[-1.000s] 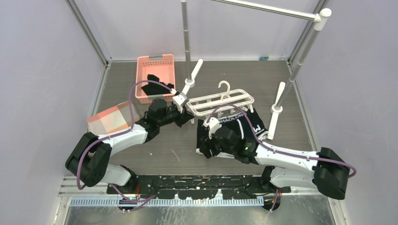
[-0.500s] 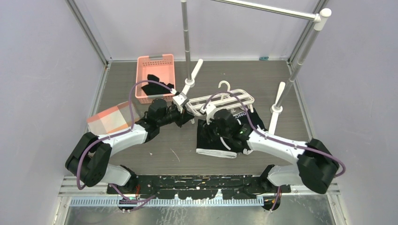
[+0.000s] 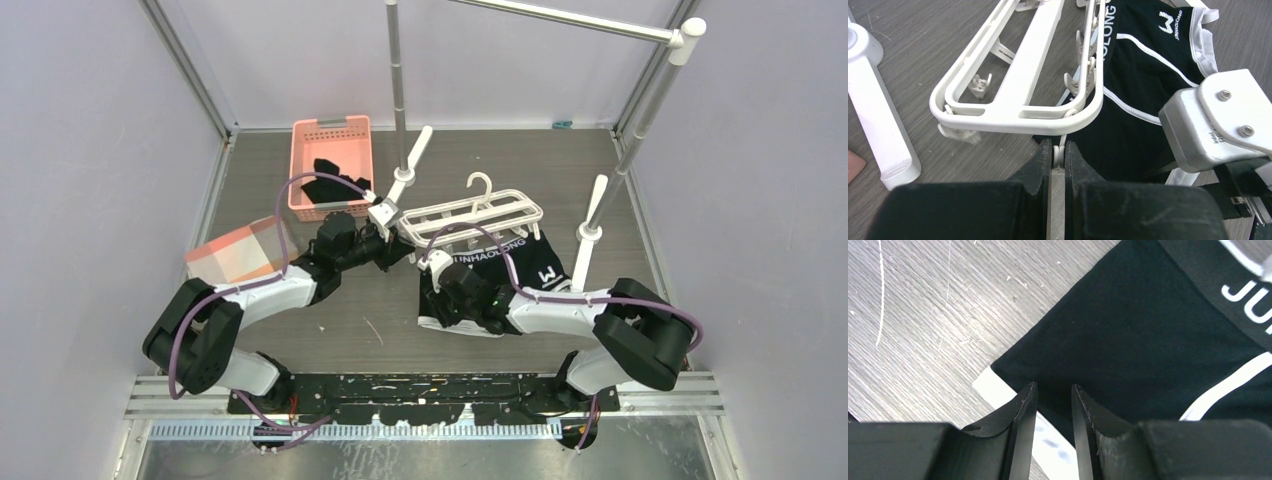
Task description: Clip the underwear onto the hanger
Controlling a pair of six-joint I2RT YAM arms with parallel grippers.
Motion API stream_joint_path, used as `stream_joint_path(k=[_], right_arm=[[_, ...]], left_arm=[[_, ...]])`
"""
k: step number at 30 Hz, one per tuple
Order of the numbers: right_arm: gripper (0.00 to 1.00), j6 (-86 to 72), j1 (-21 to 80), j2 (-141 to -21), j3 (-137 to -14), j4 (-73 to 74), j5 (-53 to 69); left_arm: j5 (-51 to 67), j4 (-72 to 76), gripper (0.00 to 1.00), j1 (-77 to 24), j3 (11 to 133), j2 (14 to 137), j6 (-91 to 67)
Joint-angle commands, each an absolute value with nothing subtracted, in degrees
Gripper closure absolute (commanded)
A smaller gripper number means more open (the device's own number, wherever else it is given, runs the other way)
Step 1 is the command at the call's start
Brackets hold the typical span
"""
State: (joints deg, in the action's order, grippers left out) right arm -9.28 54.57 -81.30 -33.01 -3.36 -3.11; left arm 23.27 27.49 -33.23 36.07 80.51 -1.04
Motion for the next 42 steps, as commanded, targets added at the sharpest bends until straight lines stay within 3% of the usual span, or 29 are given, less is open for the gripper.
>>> stream_joint_path(k=[1,13,19,32,42], right_arm=[[0.64,-15.38,56.98,-79.11,-31.08,-5.6,-6.72],[0.67,-16.26,60.3,-65.51,-29.9,3.25,-0.05],[0.65,-7.72,60.06,-59.42,-34.29,9.54,-6.28],[0.7,-8.73,53.51,-80.85,-40.63,-8.16,-11.36],[0.77,-17.91,53.47,-86.24,-35.86,-12.82,-14.7]], left_arm=[[22.74,35.75,1.0,-32.87,35.48,81.13,-2.11],[22.46,36.27,1.0,-32.91,33.67,79.91,-1.67],[22.58,36.61,1.0,-32.84,33.49,80.04,-1.88],[22.99,34.71,1.0,-32.84,35.59,80.02,-1.59],[23.12,34.62,1.0,-32.84,35.51,80.29,-1.67]])
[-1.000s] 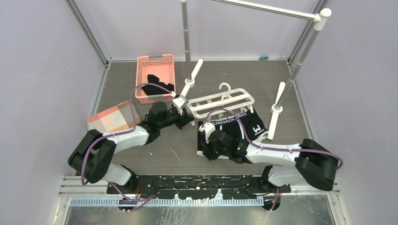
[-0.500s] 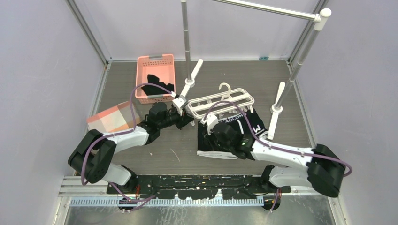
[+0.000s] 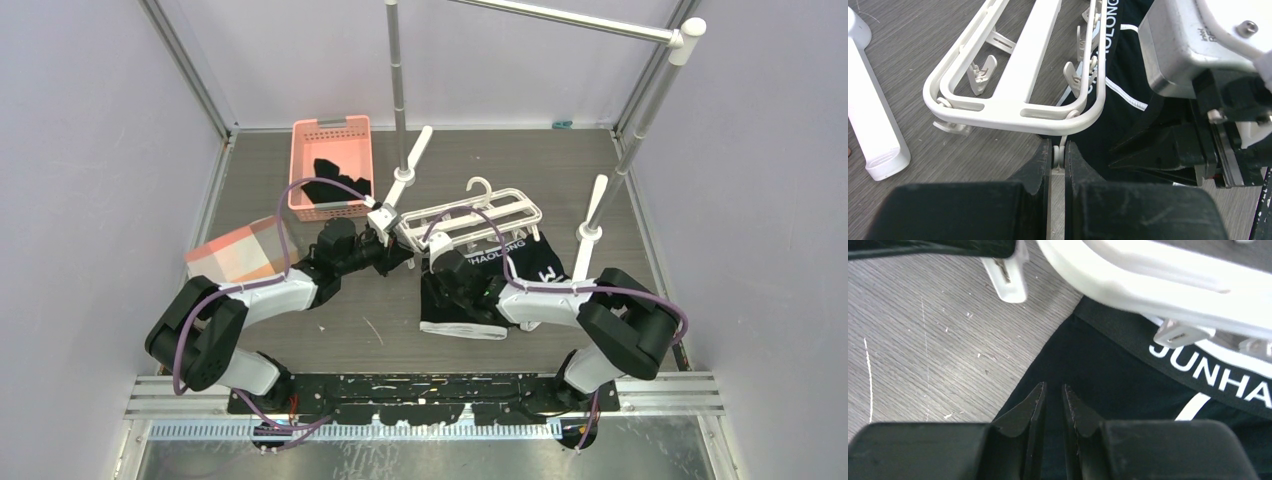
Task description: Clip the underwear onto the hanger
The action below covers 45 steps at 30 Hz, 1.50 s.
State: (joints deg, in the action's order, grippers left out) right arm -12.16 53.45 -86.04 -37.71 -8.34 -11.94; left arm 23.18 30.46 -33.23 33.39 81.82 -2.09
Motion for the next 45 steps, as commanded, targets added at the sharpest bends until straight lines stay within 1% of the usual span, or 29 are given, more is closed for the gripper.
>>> stream_joint_path(k=[1,11,14,18,23,27,29,31,32,33,34,36,37,39,42,45], right_arm=[[0.78,-19.19,53.63,-86.11,-34.81,-12.6,-14.67],[0.8,-29.66,60.35,-80.28,-28.49,-4.0,-16.71],[0.82,-32.84,60.78,-75.09,-25.33,-3.02,-15.43],[0.83,-34.37,60.73,-67.75,-23.26,1.96,-15.26],[0.82,-33.77,60.74,-58.96,-20.73,-0.34,-11.54],[0.71,-22.63,60.75,-53.66,-22.47,-4.89,-10.91],[0.69,-14.02,60.63,-53.32,-25.61,-4.91,-11.37],[0.7,-3.73,59.99,-54.35,-28.47,-4.18,-9.37],[0.71,-0.42,58.84,-55.31,-29.89,-3.64,-6.55],[0.69,2.14,56.16,-56.54,-31.6,-2.42,-1.5],[0.64,4.51,52.4,-58.15,-33.29,-0.97,5.7],[0.52,8.29,43.24,-61.68,-36.27,2.26,19.67],[0.44,11.01,40.67,-63.67,-37.85,4.13,24.77],[0.37,18.13,38.43,-67.49,-41.75,9.0,31.0],[0.34,30.6,36.9,-73.18,-44.83,15.81,35.87],[0.33,38.9,34.02,-78.31,-46.8,19.35,39.6]], left_arm=[[23.14,34.63,1.0,-32.87,35.53,80.35,-1.67],[22.98,34.2,1.0,-32.79,35.3,80.24,-1.19],[22.82,34.1,1.0,-32.83,34.92,79.86,-0.98],[22.43,33.99,1.0,-32.77,34.74,79.83,-0.75],[22.92,34.59,1.0,-32.87,35.05,80.35,-1.18],[23.15,34.89,1.0,-32.84,34.89,80.51,-1.45],[23.26,34.89,1.0,-32.78,34.9,80.35,-1.56],[23.23,34.8,1.0,-32.84,35.03,80.27,-1.66],[23.23,34.67,1.0,-32.83,35.11,80.32,-1.67],[23.18,34.56,1.0,-32.82,35.15,80.3,-1.67],[23.03,34.47,1.0,-32.8,35.23,80.33,-1.67],[22.94,34.45,1.0,-32.82,35.3,80.46,-1.82],[22.99,34.43,1.0,-32.79,35.41,80.57,-1.96],[23.13,34.53,1.0,-32.79,35.52,80.8,-2.02],[23.21,34.54,1.0,-32.8,35.68,81.18,-2.02],[23.27,34.54,1.0,-32.83,35.88,81.36,-1.98]])
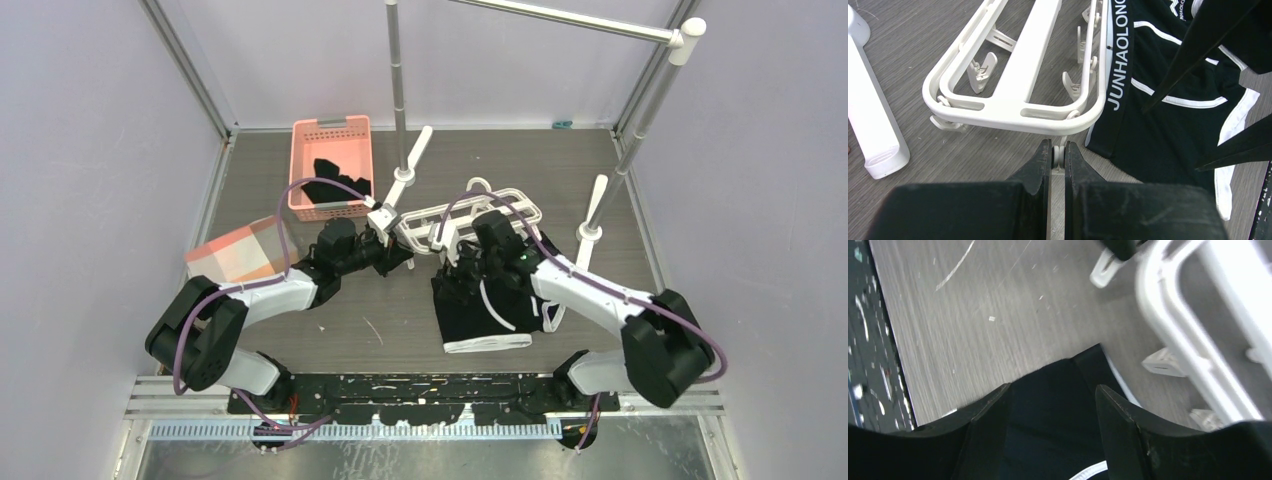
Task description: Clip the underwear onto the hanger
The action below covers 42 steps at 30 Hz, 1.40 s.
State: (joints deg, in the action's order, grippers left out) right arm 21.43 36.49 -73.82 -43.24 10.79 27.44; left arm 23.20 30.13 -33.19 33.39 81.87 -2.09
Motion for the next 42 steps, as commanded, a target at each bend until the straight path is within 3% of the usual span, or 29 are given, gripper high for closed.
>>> stream_joint_path(k=[1,18,42], right_arm=[[0.33,40.37,32.96,-80.17,-47.77,20.28,40.56],[0.3,56.13,27.3,-97.7,-59.65,26.49,40.79],[0.32,53.8,27.07,-99.87,-58.93,18.52,36.92]], left_arm=[[23.27,34.47,1.0,-32.84,35.86,81.34,-1.94],[23.86,34.67,1.0,-32.85,35.66,81.82,-2.0],[24.87,35.67,1.0,-32.81,35.44,82.73,-2.42]])
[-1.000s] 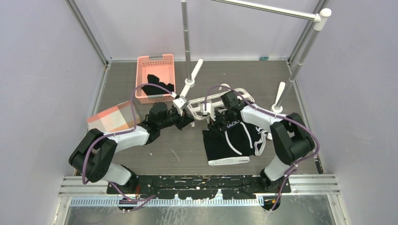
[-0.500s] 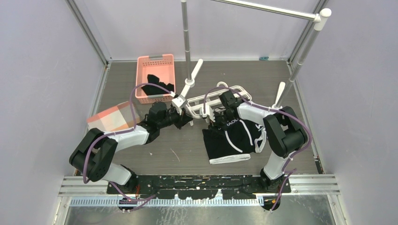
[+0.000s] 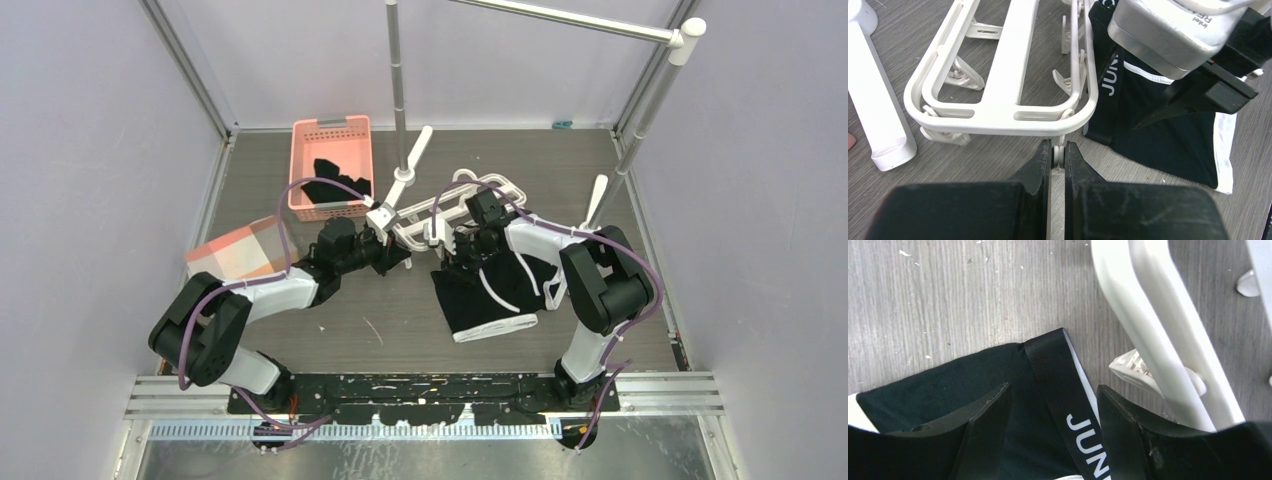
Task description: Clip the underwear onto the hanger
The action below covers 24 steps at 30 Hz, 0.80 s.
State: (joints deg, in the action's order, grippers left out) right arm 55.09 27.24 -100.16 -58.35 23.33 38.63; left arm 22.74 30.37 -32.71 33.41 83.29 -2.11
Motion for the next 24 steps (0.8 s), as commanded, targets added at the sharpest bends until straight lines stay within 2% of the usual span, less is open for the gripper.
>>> stream_joint_path(k=[1,18,21,24], right_arm=[[0.32,53.81,27.09,-100.07,-59.08,19.06,36.66],[0.39,58.18,27.16,-103.7,-59.41,24.65,30.38],[0.5,58.51,27.2,-103.87,-59.41,25.38,30.11],[0.68,58.46,27.23,-103.81,-59.18,26.12,30.07]], left_arm=[[24.92,35.68,1.0,-32.85,35.55,82.78,-2.43],[24.83,35.06,1.0,-32.81,35.68,82.68,-2.06],[24.75,34.83,1.0,-32.81,35.68,82.6,-1.98],[24.57,34.57,1.0,-32.79,35.58,82.35,-1.77]])
